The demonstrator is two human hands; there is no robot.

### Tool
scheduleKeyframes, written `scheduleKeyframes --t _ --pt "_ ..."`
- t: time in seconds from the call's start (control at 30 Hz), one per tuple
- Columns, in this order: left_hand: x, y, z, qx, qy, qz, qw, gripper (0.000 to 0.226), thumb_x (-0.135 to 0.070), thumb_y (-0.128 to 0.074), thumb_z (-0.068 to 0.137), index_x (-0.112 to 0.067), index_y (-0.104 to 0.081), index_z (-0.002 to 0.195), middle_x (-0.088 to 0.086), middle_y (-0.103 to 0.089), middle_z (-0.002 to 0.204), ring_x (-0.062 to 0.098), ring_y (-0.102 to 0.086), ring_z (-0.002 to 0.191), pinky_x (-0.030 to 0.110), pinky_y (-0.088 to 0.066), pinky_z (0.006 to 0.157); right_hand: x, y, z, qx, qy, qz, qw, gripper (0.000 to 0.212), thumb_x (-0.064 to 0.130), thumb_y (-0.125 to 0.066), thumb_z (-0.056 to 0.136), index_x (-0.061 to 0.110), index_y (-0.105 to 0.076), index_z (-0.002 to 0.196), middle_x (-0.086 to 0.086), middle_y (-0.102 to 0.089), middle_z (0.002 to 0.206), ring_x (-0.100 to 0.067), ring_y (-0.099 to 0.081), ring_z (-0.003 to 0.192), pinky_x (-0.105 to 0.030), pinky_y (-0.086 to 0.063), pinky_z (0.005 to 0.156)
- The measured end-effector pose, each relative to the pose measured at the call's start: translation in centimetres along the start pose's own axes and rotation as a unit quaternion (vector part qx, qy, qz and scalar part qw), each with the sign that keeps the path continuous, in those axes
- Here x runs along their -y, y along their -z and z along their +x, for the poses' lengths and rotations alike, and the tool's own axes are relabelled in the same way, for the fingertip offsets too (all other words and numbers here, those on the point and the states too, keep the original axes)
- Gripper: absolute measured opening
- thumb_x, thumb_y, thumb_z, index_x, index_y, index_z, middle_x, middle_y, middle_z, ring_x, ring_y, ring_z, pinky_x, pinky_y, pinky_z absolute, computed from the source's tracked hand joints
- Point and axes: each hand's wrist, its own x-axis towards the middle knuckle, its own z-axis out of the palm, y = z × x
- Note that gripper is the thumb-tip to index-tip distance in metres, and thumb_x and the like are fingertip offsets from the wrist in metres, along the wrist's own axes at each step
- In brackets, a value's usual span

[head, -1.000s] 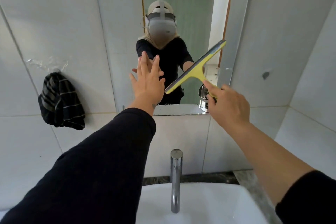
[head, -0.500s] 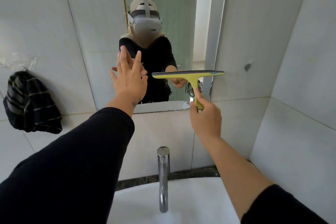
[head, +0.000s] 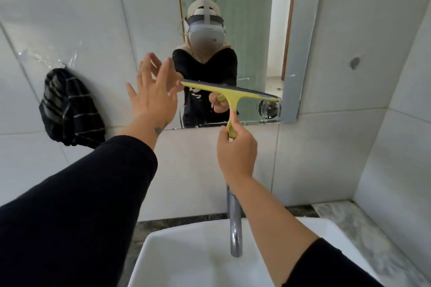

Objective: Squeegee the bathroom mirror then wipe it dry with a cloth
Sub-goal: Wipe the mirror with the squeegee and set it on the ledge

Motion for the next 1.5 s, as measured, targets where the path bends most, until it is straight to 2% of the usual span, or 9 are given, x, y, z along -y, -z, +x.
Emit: scheduleKeyframes --t 0.3,0.4,0.6,0.7,0.8,0.97,1.17,1.33,1.5 --pt "3.2 0.7 -2.0 0.012 0.033 0.009 0.999 0.064 -0.032 -0.042 0.099 -0.035 -0.006 0.151 0.003 0.009 0.161 0.023 0.005 0.148 0.058 -0.007 0.116 2.0 -2.6 -2.1 0.119 0.090 -0.150 0.977 0.052 0.019 -0.045 0.096 0.033 -0.035 0.144 -0.007 -0.056 0.094 -0.025 -0.055 0.083 -0.033 -0.043 0.072" --pt "3.3 -0.1 -2.9 0.026 0.036 0.016 0.999 0.065 -0.032 -0.042 0.099 -0.034 -0.004 0.151 0.003 0.011 0.161 0.023 0.006 0.148 0.058 -0.008 0.117 1.7 -2.1 -2.2 0.165 0.147 -0.244 0.944 0.052 0.019 -0.042 0.097 0.035 -0.031 0.145 -0.005 -0.056 0.100 -0.027 -0.057 0.082 -0.032 -0.040 0.066" --pt "1.7 -2.4 -4.3 0.059 0.040 -0.007 0.997 0.067 -0.029 -0.045 0.097 -0.035 -0.006 0.151 0.003 0.013 0.160 0.024 0.001 0.148 0.057 -0.008 0.117 0.7 2.1 1.3 0.182 0.242 -0.415 0.858 0.056 0.013 -0.042 0.094 0.040 -0.033 0.143 -0.004 -0.052 0.099 -0.023 -0.044 0.060 -0.030 -0.033 0.051" --pt "0.2 -3.7 -4.6 0.064 0.030 -0.024 0.997 0.069 -0.028 -0.047 0.097 -0.036 -0.005 0.151 0.002 0.016 0.159 0.025 0.000 0.148 0.057 -0.007 0.117 -0.3 4.9 2.8 0.170 0.253 -0.452 0.838 0.055 0.014 -0.045 0.093 0.041 -0.038 0.140 -0.005 -0.055 0.097 -0.028 -0.050 0.058 -0.028 -0.032 0.049" --pt "-1.7 -4.7 -4.8 0.063 0.005 -0.027 0.998 0.070 -0.027 -0.047 0.096 -0.035 -0.004 0.151 0.003 0.019 0.159 0.025 0.002 0.148 0.057 -0.007 0.116 -1.9 7.4 3.6 0.152 0.235 -0.455 0.845 0.052 0.016 -0.044 0.094 0.043 -0.041 0.138 -0.005 -0.057 0.097 -0.033 -0.060 0.069 -0.031 -0.037 0.053" --pt "-5.5 -6.7 -5.4 0.055 -0.045 -0.034 0.997 0.072 -0.026 -0.048 0.095 -0.034 -0.004 0.152 0.003 0.022 0.158 0.026 0.012 0.147 0.059 -0.004 0.115 -4.5 10.7 4.6 0.127 0.207 -0.448 0.860 0.046 0.026 -0.041 0.096 0.045 -0.039 0.138 0.000 -0.049 0.085 -0.031 -0.057 0.068 -0.031 -0.041 0.055" --pt "-9.2 -9.2 -5.8 0.070 -0.081 -0.030 0.994 0.073 -0.028 -0.049 0.094 -0.034 -0.004 0.151 0.004 0.021 0.159 0.026 0.015 0.147 0.061 -0.006 0.116 -6.8 13.0 5.4 0.093 0.175 -0.407 0.892 0.047 0.026 -0.048 0.093 0.044 -0.043 0.136 0.002 -0.041 0.075 -0.027 -0.047 0.063 -0.030 -0.037 0.055" --pt "-10.0 -10.4 -5.8 0.071 -0.066 -0.008 0.995 0.075 -0.033 -0.049 0.093 -0.031 -0.003 0.151 0.005 0.022 0.158 0.027 0.013 0.147 0.063 -0.008 0.114 -9.0 14.1 5.4 0.081 0.134 -0.375 0.914 0.047 0.026 -0.052 0.092 0.041 -0.045 0.136 0.002 -0.038 0.070 -0.030 -0.052 0.068 -0.030 -0.033 0.058" --pt "-10.2 -11.2 -5.9 0.054 -0.061 -0.004 0.997 0.079 -0.033 -0.051 0.091 -0.031 -0.001 0.151 0.005 0.024 0.158 0.026 0.017 0.146 0.064 -0.007 0.114 -10.4 13.7 4.5 0.073 0.119 -0.332 0.933 0.047 0.025 -0.053 0.093 0.036 -0.045 0.138 0.007 -0.032 0.064 -0.018 -0.038 0.061 -0.021 -0.023 0.048"
